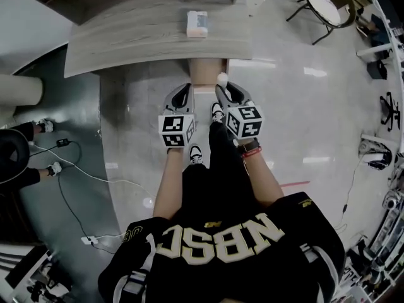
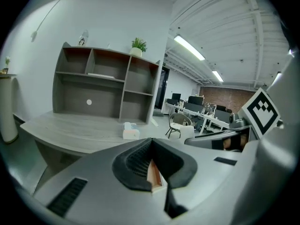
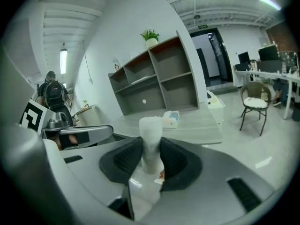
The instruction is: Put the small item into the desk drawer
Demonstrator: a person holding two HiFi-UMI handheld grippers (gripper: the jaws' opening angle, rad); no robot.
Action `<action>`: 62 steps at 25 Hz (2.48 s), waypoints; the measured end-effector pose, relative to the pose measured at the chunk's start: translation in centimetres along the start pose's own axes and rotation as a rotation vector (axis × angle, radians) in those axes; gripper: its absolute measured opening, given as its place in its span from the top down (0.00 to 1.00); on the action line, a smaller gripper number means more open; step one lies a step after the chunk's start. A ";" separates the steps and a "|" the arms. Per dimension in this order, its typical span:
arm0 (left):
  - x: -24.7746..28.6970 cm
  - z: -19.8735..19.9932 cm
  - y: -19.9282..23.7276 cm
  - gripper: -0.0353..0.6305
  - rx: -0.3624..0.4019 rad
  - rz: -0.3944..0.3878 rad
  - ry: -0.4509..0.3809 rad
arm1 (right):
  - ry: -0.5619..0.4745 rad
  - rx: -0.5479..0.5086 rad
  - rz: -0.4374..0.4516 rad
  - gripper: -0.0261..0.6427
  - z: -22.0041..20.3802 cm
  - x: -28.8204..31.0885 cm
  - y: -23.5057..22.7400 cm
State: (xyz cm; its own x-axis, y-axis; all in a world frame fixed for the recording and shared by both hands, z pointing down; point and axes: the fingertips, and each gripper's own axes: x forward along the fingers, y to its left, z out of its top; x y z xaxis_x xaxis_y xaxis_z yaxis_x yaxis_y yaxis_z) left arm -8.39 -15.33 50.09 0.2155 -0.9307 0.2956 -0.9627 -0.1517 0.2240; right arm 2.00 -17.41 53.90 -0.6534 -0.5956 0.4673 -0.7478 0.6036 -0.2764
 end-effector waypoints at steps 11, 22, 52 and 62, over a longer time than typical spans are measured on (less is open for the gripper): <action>2.5 -5.1 2.4 0.93 -0.068 0.028 0.098 | 0.188 -0.052 0.052 0.77 -6.3 5.7 -1.6; 4.6 -9.1 4.4 0.93 -0.099 0.030 0.174 | 0.349 -0.122 0.122 0.77 -12.0 11.1 -3.0; 7.8 -18.0 9.6 0.93 -0.137 0.070 0.313 | 0.739 -0.637 0.272 0.77 -25.9 23.7 -9.1; 7.1 -19.2 9.9 0.93 -0.155 0.100 0.317 | 0.819 -0.748 0.344 0.77 -28.1 25.6 -9.0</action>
State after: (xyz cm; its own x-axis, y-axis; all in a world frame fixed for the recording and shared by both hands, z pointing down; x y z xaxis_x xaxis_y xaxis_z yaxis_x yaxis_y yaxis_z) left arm -13.28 -17.10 72.23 0.1852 -0.7850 0.5911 -0.9504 0.0098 0.3108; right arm -4.65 -23.16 91.96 -0.3325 0.0165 0.9430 -0.1108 0.9922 -0.0564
